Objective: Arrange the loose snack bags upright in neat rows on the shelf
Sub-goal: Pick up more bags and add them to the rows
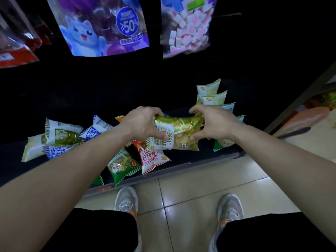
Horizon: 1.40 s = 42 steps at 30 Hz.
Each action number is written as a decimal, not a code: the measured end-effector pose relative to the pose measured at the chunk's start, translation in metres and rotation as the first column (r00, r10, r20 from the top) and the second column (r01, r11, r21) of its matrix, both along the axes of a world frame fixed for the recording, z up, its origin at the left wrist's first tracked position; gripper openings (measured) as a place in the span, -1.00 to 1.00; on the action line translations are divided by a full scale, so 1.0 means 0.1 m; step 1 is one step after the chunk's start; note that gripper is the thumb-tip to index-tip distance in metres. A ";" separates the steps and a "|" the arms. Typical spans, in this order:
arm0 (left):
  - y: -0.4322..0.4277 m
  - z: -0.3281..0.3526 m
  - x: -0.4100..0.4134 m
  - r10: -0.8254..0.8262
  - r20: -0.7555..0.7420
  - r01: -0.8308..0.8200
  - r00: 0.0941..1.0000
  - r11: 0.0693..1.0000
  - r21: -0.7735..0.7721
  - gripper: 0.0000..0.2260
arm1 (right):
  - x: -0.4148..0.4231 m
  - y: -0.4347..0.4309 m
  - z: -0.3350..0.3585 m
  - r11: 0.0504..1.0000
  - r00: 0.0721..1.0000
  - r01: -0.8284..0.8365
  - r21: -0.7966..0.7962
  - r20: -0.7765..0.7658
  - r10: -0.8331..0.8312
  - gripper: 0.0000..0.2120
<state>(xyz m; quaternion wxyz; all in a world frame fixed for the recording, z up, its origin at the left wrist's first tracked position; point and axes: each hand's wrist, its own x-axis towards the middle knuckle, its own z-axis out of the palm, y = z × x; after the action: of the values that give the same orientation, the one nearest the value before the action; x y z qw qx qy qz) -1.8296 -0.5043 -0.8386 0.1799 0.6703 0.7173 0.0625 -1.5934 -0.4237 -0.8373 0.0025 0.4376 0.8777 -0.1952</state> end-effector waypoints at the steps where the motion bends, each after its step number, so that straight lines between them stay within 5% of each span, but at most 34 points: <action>1: 0.01 -0.02 -0.03 0.029 0.041 -0.028 0.999 1.000 -0.013 -0.29 | 0.04 0.05 -0.02 0.999 0.998 0.035 -0.020 -0.053 -0.036 -0.10; 4: 0.01 -0.07 -0.10 0.117 0.201 -0.115 0.973 0.993 -0.023 -0.18 | 0.15 0.15 -0.08 0.985 0.970 0.114 -0.133 -0.201 -0.139 -0.02; 10: 0.02 -0.16 -0.12 0.196 0.388 -0.212 0.901 0.977 -0.002 -0.12 | 0.15 0.18 -0.17 0.963 0.964 0.094 -0.254 -0.219 -0.152 -0.10; 15: 0.01 -0.18 -0.10 0.175 0.322 -0.187 0.930 0.982 0.007 -0.08 | 0.03 0.16 -0.12 0.991 0.956 0.076 -0.114 -0.273 -0.105 0.10; 19: 0.04 -0.10 -0.06 0.080 0.150 -0.084 0.985 0.996 0.024 -0.20 | -0.12 0.11 0.07 0.969 0.996 -0.083 0.230 -0.021 0.091 0.12; 22: 0.06 -0.02 0.06 -0.019 0.017 0.018 1.000 0.999 0.044 -0.33 | -0.30 -0.01 0.05 0.958 0.953 -0.228 0.173 0.242 0.183 -0.06; 25: 0.09 -0.03 0.13 -0.089 -0.083 0.098 0.993 0.989 0.111 -0.30 | -0.35 -0.06 -0.11 0.987 0.967 -0.156 0.036 0.208 0.145 -0.23; 28: 0.12 -0.01 0.00 0.038 0.239 -0.090 0.970 0.973 0.210 -0.10 | -0.22 0.05 -0.17 0.994 0.999 -0.030 -0.102 0.011 0.031 -0.30; 31: 0.09 -0.02 -0.18 0.127 0.539 -0.217 0.833 0.970 0.108 -0.12 | -0.02 0.16 -0.20 0.948 0.965 0.023 -0.317 -0.240 -0.104 -0.33; 36: 0.03 -0.07 -0.02 0.116 0.674 -0.189 0.730 0.981 0.035 -0.49 | 0.05 0.20 -0.21 0.882 0.909 -0.005 -0.470 -0.369 -0.192 -0.25; 39: 0.10 -0.01 0.08 0.130 0.723 -0.264 0.679 0.962 0.075 -0.47 | 0.05 0.20 -0.23 0.874 0.900 -0.009 -0.486 -0.385 -0.205 -0.24; 42: 0.20 -0.03 0.11 0.153 0.664 -0.292 0.732 0.951 0.104 -0.35 | 0.07 0.25 -0.26 0.892 0.902 0.044 -0.450 -0.366 -0.230 -0.17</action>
<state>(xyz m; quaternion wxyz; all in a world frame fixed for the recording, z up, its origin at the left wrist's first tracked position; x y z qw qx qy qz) -1.8188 -0.4845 -0.8419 0.3393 0.5305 0.6756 0.3835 -1.5861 -0.3985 -0.8633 -0.0986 0.4374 0.7594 -0.4714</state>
